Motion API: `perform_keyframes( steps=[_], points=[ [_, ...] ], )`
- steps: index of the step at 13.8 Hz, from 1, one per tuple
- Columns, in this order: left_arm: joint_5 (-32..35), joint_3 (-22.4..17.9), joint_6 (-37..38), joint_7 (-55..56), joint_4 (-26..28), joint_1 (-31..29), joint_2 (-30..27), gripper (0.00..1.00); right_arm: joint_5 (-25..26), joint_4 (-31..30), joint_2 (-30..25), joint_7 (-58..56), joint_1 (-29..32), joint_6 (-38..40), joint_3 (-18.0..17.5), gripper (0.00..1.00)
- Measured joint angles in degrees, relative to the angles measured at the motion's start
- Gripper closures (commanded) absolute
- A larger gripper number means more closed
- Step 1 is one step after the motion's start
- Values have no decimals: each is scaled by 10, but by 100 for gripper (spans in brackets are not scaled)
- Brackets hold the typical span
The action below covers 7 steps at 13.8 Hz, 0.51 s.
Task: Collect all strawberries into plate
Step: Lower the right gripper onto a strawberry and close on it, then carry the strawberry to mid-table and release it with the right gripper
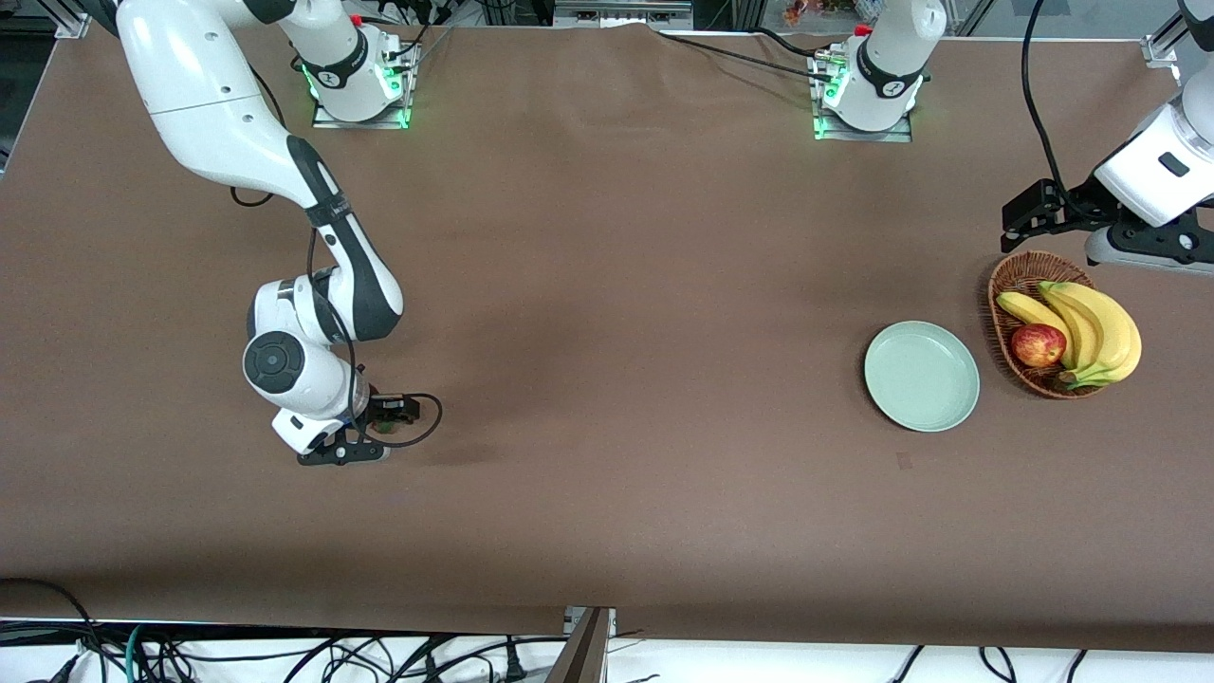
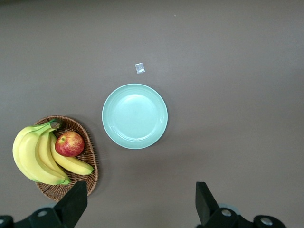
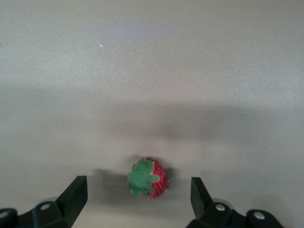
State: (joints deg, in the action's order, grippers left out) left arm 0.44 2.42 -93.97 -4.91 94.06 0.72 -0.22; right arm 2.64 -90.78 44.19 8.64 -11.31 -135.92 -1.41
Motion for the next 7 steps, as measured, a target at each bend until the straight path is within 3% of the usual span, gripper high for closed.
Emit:
perform_keyframes(
  steps=[3,7],
  points=[
    [0,0,0,0,0,0,0,0,1,0,5,-2,1,-3,0,67],
    [0,0,0,0,0,0,0,0,1,1,4,-18,5,-4,0,89]
  ],
)
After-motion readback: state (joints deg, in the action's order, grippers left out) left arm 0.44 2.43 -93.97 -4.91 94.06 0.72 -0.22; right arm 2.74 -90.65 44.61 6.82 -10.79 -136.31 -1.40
